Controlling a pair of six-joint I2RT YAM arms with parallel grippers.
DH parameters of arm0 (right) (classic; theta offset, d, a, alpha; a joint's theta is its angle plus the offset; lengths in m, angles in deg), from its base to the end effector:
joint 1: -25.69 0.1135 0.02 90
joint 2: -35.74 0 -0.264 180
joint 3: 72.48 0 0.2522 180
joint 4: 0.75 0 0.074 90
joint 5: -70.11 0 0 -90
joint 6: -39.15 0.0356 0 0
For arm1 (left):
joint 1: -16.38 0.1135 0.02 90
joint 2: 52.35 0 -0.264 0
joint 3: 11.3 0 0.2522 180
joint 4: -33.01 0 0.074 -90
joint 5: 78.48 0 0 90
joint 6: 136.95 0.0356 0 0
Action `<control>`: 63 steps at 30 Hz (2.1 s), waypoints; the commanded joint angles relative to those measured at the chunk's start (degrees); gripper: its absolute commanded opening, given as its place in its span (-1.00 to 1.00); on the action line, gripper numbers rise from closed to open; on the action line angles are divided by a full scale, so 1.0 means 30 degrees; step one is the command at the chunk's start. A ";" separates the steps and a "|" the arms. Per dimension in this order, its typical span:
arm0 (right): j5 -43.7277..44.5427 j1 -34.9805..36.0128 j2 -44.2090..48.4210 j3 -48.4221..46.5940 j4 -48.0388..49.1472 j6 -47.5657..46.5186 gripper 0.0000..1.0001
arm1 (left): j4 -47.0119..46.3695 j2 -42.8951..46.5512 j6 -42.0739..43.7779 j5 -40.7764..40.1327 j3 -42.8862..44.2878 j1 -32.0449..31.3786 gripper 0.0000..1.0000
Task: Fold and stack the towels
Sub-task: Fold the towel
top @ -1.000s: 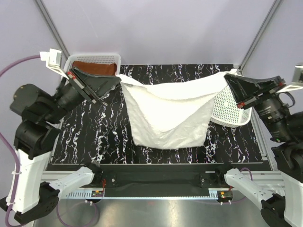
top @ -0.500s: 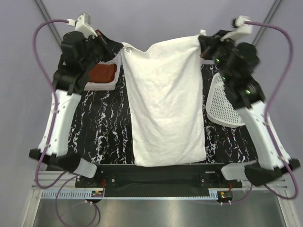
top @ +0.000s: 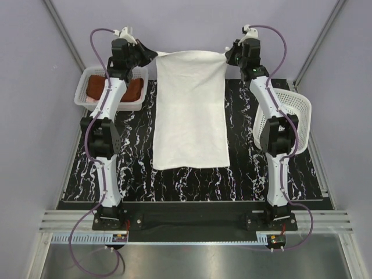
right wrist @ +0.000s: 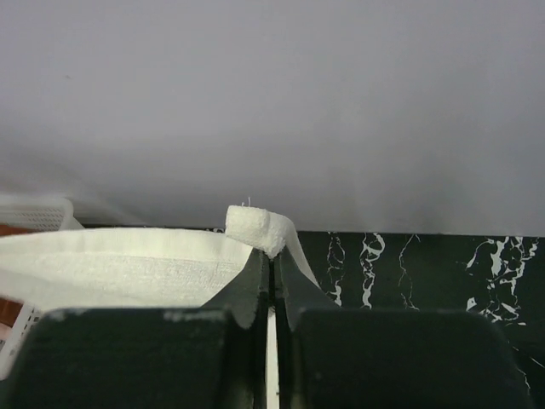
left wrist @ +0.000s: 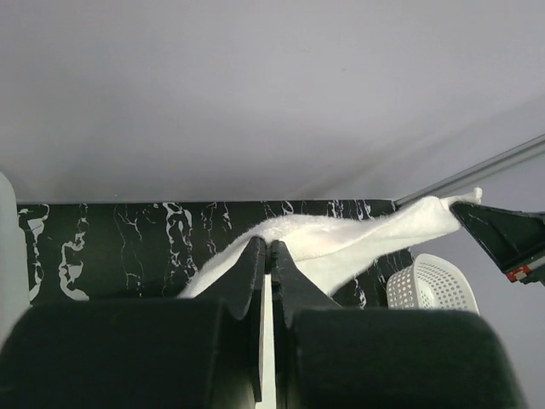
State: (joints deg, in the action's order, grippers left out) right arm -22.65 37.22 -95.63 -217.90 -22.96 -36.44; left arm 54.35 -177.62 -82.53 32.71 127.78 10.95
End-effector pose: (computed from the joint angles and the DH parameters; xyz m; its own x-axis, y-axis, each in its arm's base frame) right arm 0.5362 0.1111 0.3573 -0.1960 0.2137 -0.9570 -0.2040 0.9457 0.2530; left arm 0.5201 -0.0624 0.3752 -0.3650 -0.5102 -0.7787 0.2860 0.7345 -0.6153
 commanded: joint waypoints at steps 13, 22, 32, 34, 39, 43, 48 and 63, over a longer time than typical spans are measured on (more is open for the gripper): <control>-0.2624 -0.0504 0.2827 0.7052 0.4545 0.2194 -1.00 | -0.4872 0.2174 0.1044 0.3748 -0.6815 0.0053 -1.00; -0.3911 -0.0533 0.5820 1.4877 0.4955 0.3896 -1.00 | -0.1562 0.4344 0.3301 0.3045 -1.2824 0.0082 -1.00; -0.5612 -0.0445 0.8309 1.9534 0.4428 0.4248 -1.00 | 0.2835 0.6452 0.4767 0.1178 -1.5049 -0.0006 -1.00; -0.5494 -0.0415 0.8720 2.0591 0.3875 0.4103 -0.96 | 0.3099 0.7125 0.4972 0.0790 -1.6188 -0.0006 -1.00; -0.5704 -0.0386 0.9481 2.2522 0.2266 0.3515 -0.51 | 0.4124 0.7334 0.4185 -0.0061 -1.7980 -0.0123 -1.00; -0.4676 -0.0386 1.0801 2.1945 -0.0519 0.4098 -0.13 | 0.4740 0.7567 0.3830 -0.0703 -1.9356 -0.0211 -1.00; -0.3329 -0.0357 1.0220 1.9517 -0.3944 0.5389 0.09 | 0.5733 0.8065 0.3012 -0.2110 -1.9887 -0.0211 -1.00; -0.2534 0.0726 0.7108 1.7891 -0.7855 0.7644 0.12 | 0.5183 0.8857 0.1282 -0.1820 -2.2787 -0.0591 -1.00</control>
State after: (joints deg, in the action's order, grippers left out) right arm -30.87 37.73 -77.25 -166.88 -45.71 -17.00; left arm 71.28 -152.88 -77.22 26.19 60.76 9.84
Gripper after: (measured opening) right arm 0.567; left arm 0.024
